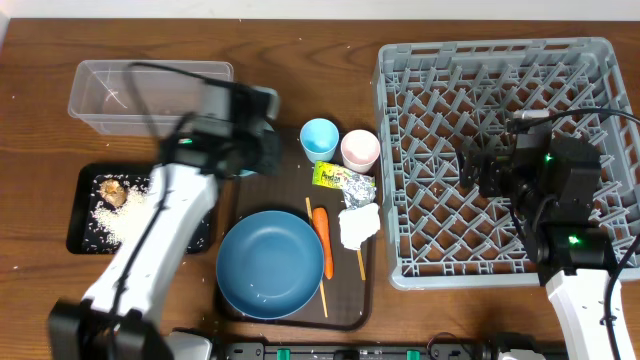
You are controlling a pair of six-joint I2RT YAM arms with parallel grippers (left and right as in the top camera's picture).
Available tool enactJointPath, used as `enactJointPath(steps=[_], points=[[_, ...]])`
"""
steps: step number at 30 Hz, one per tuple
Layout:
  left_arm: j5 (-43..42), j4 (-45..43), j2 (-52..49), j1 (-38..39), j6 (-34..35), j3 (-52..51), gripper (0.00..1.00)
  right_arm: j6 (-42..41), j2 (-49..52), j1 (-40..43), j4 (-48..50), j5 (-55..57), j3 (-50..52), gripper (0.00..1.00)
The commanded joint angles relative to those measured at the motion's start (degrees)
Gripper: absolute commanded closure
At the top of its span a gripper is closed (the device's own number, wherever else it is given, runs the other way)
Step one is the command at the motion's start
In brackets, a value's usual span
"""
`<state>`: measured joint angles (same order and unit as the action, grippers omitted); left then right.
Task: Sort waste into correct bins and load items into the dishwasher rack
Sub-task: 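Return the small blue dish to the brown tray and release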
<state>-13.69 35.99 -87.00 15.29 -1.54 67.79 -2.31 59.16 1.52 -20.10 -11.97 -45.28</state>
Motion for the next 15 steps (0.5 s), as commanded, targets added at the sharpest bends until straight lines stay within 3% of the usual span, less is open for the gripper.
enactJointPath(steps=[1, 8, 15], points=[[9.3, 0.2, -4.5, 3.1, -1.4, 0.0, 0.94, 0.7, 0.1, -0.4, -0.1, 0.2, -1.1, 0.01], [10.3, 0.9, -13.0, 5.6, -1.4, 0.0, 0.94, 0.7, 0.1, -0.4, -0.1, 0.2, -1.1, 0.01], [10.1, 3.1, -13.7, 7.9, -1.2, 0.0, 0.94, 0.7, 0.1, -0.4, -0.1, 0.2, -1.1, 0.01]])
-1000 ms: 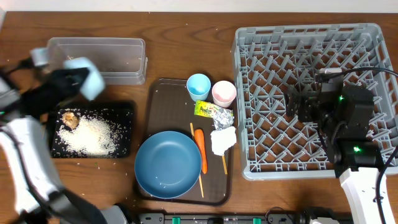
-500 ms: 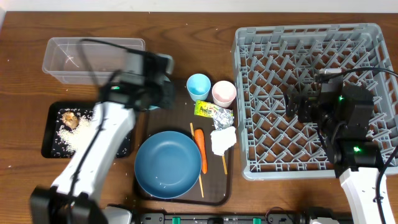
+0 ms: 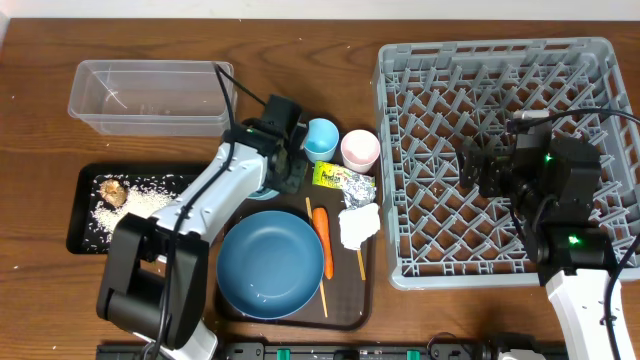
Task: Sort waste into correct bins and load items into the dishwasher rack
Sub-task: 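Return the small blue dish to the brown tray and release, then grasp the white tissue beside the carrot with the left gripper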
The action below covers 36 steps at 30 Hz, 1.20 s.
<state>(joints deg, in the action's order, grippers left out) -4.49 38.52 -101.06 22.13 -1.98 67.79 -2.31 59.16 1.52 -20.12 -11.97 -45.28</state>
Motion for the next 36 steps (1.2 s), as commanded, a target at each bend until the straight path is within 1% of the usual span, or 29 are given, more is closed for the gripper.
enactJointPath(steps=[1, 2, 4, 6, 7, 8, 11, 13, 17, 19, 25, 29, 32, 36], points=[[0.6, 0.8, 0.4, 1.5, -0.7, 0.0, 0.94, 0.7, 0.1, -0.4, 0.0, 0.2, -1.1, 0.01], [0.4, 1.1, 0.4, 1.8, -0.7, 0.0, 0.93, 0.7, 0.1, -0.4, -0.1, 0.2, -1.1, 0.01], [0.5, 1.7, 0.4, 2.7, -0.8, 0.0, 0.83, 0.7, 0.1, -0.4, 0.0, 0.2, -1.1, 0.01], [0.5, 2.0, 0.4, 3.3, -0.8, 0.0, 0.64, 0.7, 0.1, -0.4, 0.0, 0.2, -1.1, 0.01], [0.5, 2.2, 0.4, 3.5, -0.8, 0.0, 0.56, 0.7, 0.1, -0.4, 0.0, 0.2, -1.1, 0.01], [0.5, 2.2, 0.4, 3.6, -0.8, 0.0, 0.50, 0.7, 0.1, -0.4, -0.1, 0.2, -1.1, 0.01], [0.5, 3.1, 0.6, 3.6, -0.8, 0.1, 0.41, 0.7, 0.1, -0.4, -0.1, 0.2, -1.1, 0.01], [0.7, 4.3, 1.1, 3.6, -0.8, 0.8, 0.38, 0.7, 0.1, -0.4, -0.1, 0.2, -1.1, 0.01], [0.7, 6.5, 2.6, 3.6, -0.8, 3.4, 0.36, 0.7, 0.1, -0.4, -0.1, 0.2, -1.1, 0.01], [0.7, 6.3, 4.1, 3.6, -0.8, 4.0, 0.34, 0.7, 0.1, -0.4, -0.1, 0.2, -1.1, 0.01], [0.7, 5.9, 8.4, 4.8, -2.2, 4.1, 0.31, 0.7, 0.1, -0.4, -0.1, 0.2, -1.1, 0.01], [0.7, 5.3, 9.0, 6.9, -4.5, 4.1, 0.29, 0.7, 0.1, -0.4, -0.1, 0.2, -1.1, 0.01], [0.7, 4.3, 8.9, 8.4, -5.0, 4.1, 0.26, 0.7, 0.1, -0.4, -0.1, 0.2, -1.1, 0.01], [0.7, 3.0, 8.9, 9.9, -5.1, 4.1, 0.25, 0.7, 0.1, -0.4, -0.5, 0.2, -1.1, 0.01]])
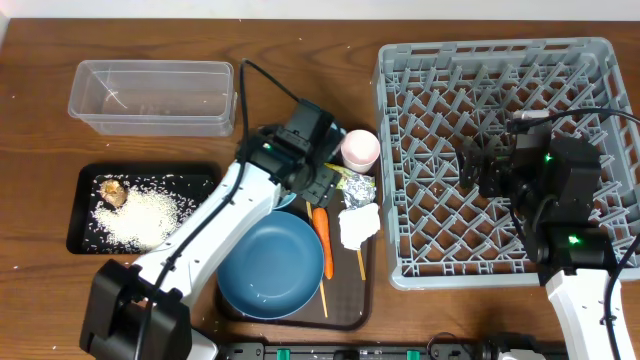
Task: Sort waste into correct bins and load items into the dishwasher rack
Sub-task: 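Grasp the white tissue beside the carrot with the left gripper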
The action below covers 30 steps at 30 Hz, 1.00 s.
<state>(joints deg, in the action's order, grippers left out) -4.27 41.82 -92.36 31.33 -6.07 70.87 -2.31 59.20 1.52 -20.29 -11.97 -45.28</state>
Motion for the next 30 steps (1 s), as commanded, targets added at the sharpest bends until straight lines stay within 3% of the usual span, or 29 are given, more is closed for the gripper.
enactJointPath(steps=[1, 7, 12, 17, 30], points=[[0.5, -0.5, 0.2, 1.1, -1.0, 1.0, 0.24, 0.7, 0.1, -0.4, -0.4, 0.2, -1.1, 0.01], [-0.1, -0.5, -0.7, 3.4, -1.1, 0.9, 0.19, 0.7, 0.1, -0.4, -0.5, 0.2, -1.1, 0.01], [-5.4, 1.1, -3.3, 7.1, -6.3, 0.8, 0.15, 0.7, 0.1, -0.4, -0.9, 0.2, -1.1, 0.01], [-5.4, 1.6, -6.4, 10.3, -7.5, 0.7, 0.04, 0.7, 0.1, -0.4, -0.9, 0.2, -1.1, 0.01], [-5.4, -0.9, -11.2, 12.2, -10.9, 0.6, 0.04, 0.7, 0.1, -0.4, -1.0, 0.2, -1.1, 0.01]])
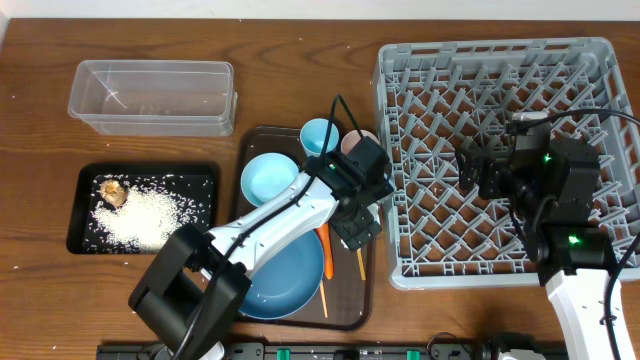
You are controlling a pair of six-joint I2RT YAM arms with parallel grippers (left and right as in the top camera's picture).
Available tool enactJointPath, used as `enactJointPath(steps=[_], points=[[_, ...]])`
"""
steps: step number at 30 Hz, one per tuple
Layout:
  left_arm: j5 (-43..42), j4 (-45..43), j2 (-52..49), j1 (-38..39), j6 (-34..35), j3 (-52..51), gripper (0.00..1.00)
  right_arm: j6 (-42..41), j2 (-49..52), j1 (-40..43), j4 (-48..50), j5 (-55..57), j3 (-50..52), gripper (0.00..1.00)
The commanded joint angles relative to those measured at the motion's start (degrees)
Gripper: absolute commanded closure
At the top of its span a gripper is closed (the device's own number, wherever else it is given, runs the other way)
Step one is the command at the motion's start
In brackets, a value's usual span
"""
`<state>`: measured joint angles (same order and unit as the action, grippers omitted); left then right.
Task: Sort waste into correct bins and load items into the dishwasher rack
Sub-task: 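Grasp the white tissue beside the carrot with the left gripper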
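My left gripper (360,222) is low over the right part of the brown tray (246,150), where the white napkin and the snack wrapper lie; both are hidden beneath it. Its fingers look spread. On the tray are a light-blue bowl (268,178), a blue cup (318,134), a pink cup (366,138) half hidden by the arm, an orange carrot (327,252), thin wooden sticks (361,264) and a big blue plate (282,278). My right gripper (478,172) hovers over the grey dishwasher rack (500,70); its jaws are unclear.
A clear plastic bin (150,95) stands at the back left. In front of it lies a black tray (200,172) with rice and a food scrap. My left arm crosses the blue plate. The rack fills the right side of the table.
My left gripper has moved right and toward the front, from the wrapper beside the cups to over the napkin. The light-blue bowl now shows in full. The right arm has not moved.
My left gripper was blurred near the clear bin's right end. Then it was over the tray's back left, covering the bowl. Then it stood by the cups and wrapper, and now it is over the napkin. The right gripper stayed over the rack.
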<state>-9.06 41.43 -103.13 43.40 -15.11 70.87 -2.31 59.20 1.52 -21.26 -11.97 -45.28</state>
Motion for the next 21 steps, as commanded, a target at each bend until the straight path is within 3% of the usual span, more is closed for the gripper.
enactJointPath(steps=[1, 9, 21], points=[[-0.6, -1.0, -0.4, 0.1, -2.0, 0.6, 0.04, 0.7, 0.1, -0.4, 0.0, 0.2, -1.1, 0.01], [0.5, -7.3, -0.4, 0.1, -2.3, 0.6, 0.04, 0.7, 0.1, -0.4, -0.6, 0.2, -1.1, 0.01], [3.0, 0.0, -0.7, 0.0, -2.2, 3.5, 0.09, 0.7, 0.1, -0.4, -1.2, 0.2, -1.0, 0.01]])
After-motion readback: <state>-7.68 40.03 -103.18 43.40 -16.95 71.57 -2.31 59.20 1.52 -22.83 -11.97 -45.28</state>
